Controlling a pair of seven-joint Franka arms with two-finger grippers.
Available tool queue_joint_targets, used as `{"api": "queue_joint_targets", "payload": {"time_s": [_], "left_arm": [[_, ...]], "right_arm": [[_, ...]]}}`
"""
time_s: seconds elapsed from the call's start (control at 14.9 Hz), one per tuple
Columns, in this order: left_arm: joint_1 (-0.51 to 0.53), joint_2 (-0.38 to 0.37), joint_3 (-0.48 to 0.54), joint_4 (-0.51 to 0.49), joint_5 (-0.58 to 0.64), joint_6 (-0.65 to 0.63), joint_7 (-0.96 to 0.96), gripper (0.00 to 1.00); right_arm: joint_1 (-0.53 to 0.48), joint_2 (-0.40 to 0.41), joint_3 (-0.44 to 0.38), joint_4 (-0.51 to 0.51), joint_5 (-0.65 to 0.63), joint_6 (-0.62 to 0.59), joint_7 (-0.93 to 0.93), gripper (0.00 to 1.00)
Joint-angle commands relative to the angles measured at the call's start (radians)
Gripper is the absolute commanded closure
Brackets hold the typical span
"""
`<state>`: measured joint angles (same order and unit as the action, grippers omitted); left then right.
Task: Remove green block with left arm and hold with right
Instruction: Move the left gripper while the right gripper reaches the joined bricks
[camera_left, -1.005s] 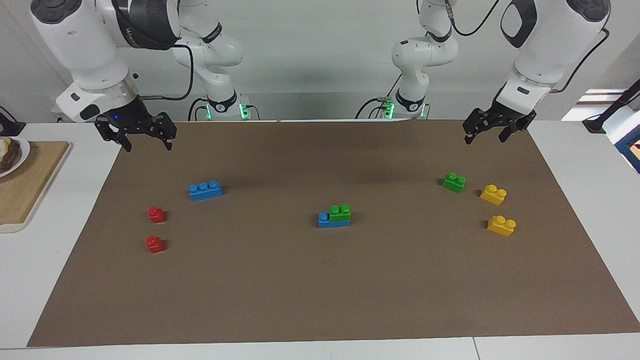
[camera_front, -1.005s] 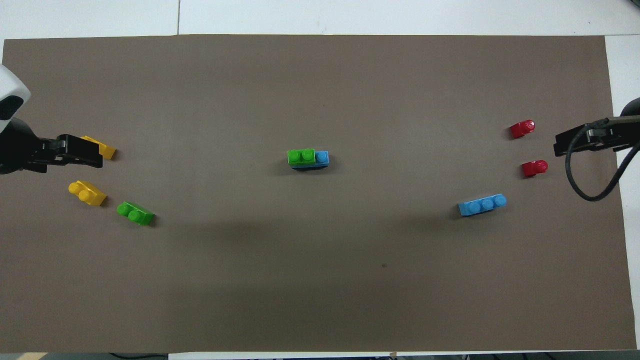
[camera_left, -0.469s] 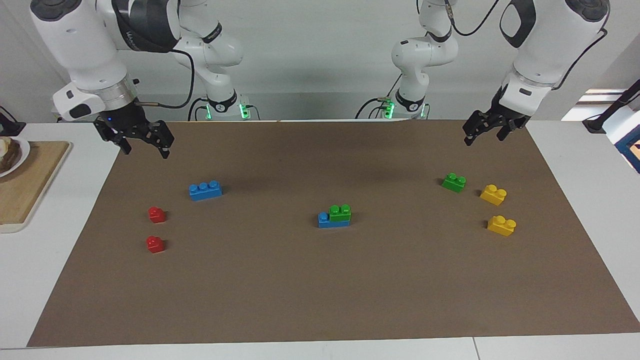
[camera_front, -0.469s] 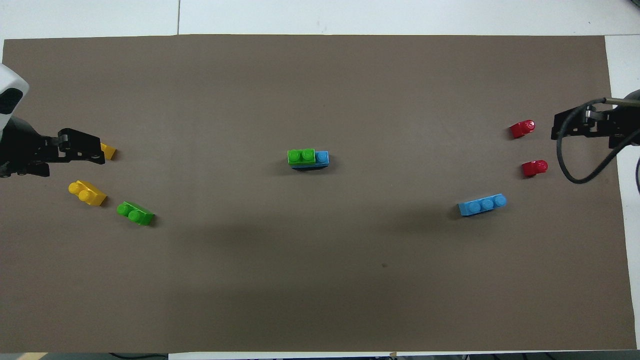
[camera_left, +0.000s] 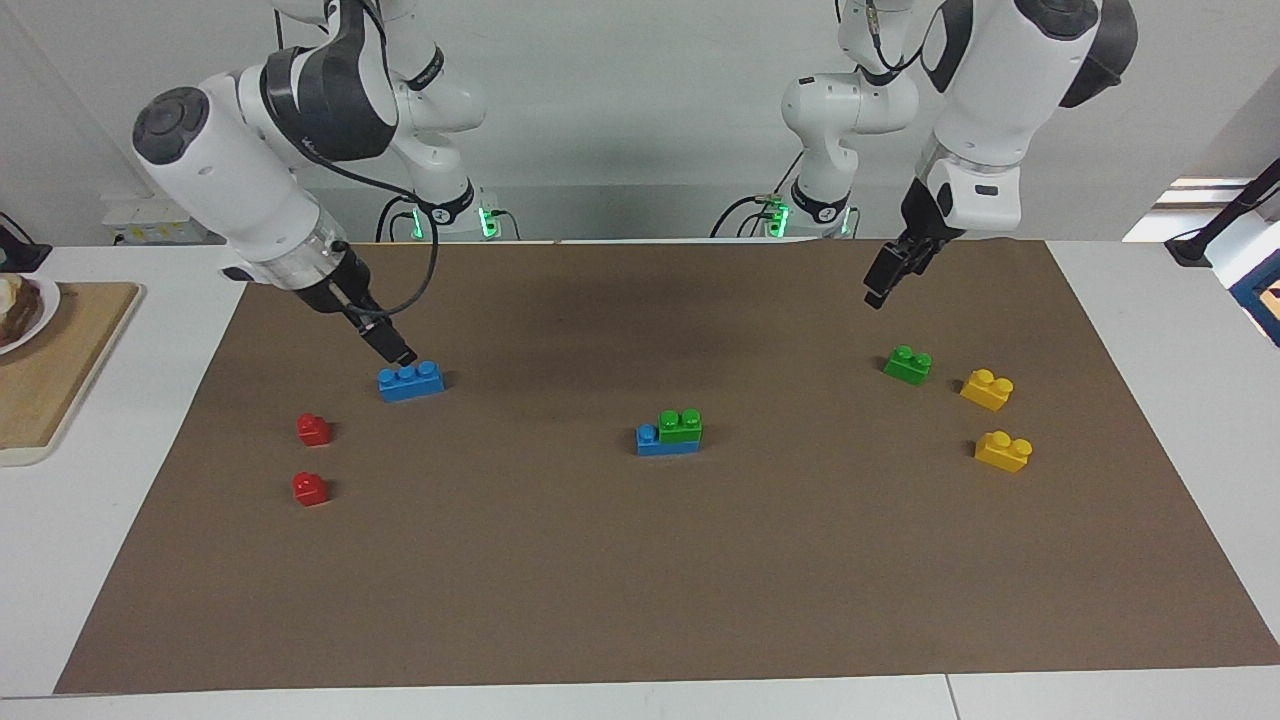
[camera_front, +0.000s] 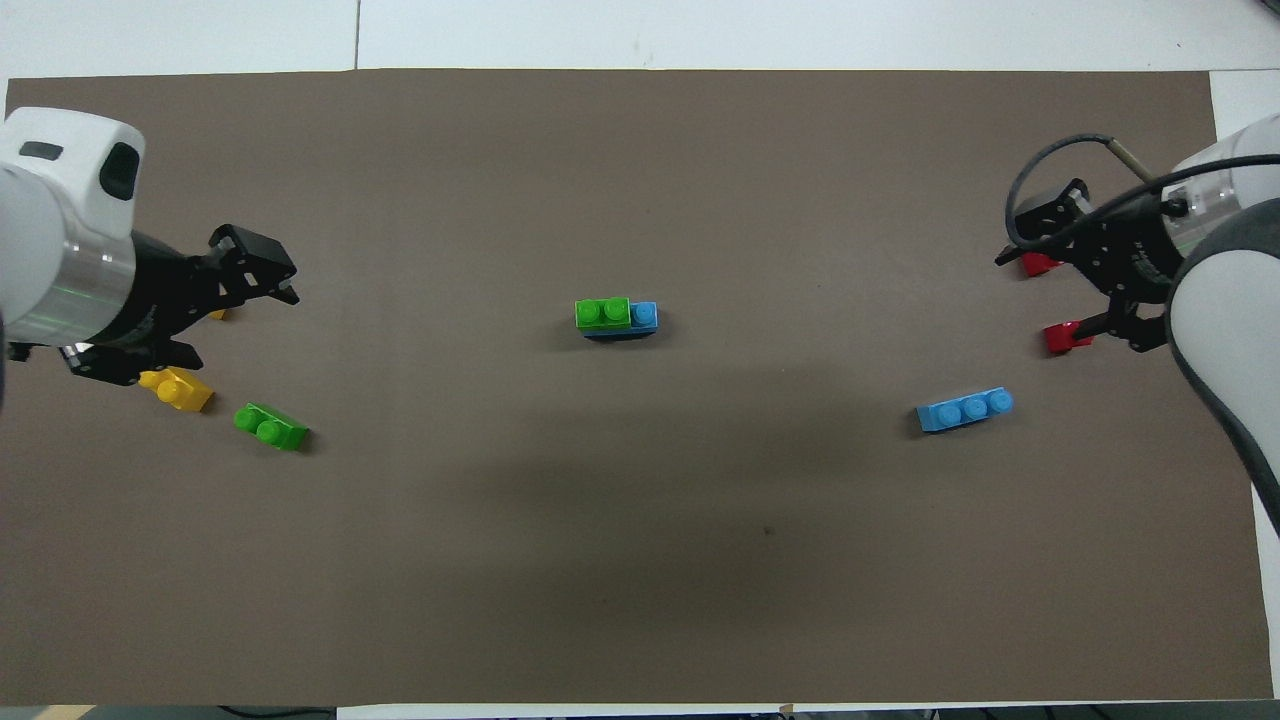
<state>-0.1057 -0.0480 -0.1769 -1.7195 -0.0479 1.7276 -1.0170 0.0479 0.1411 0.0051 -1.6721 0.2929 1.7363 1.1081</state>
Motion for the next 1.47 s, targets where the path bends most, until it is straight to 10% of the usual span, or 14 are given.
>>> {"api": "queue_joint_targets", "payload": {"time_s": [0.0,0.54,1.41], "left_arm": [[-0.077,-0.047,0.014,-0.084,-0.018,0.075,-0.278,0.0],[-0.221,0.054,0.014,-0.094,-0.015,0.199,-0.836,0.0],[-0.336,0.358,0.016,0.04,0.04,0.311,-1.198,0.0]], "right_arm": [[0.064,0.043,0.001,-0.032,0.083,0.103,0.203,0.04],[0.194,0.144,-0.001,-0.136,0.353,0.36,0.348,0.05],[0.331,0.284,0.001,-0.153,0.448,0.617,0.348,0.05]]}}
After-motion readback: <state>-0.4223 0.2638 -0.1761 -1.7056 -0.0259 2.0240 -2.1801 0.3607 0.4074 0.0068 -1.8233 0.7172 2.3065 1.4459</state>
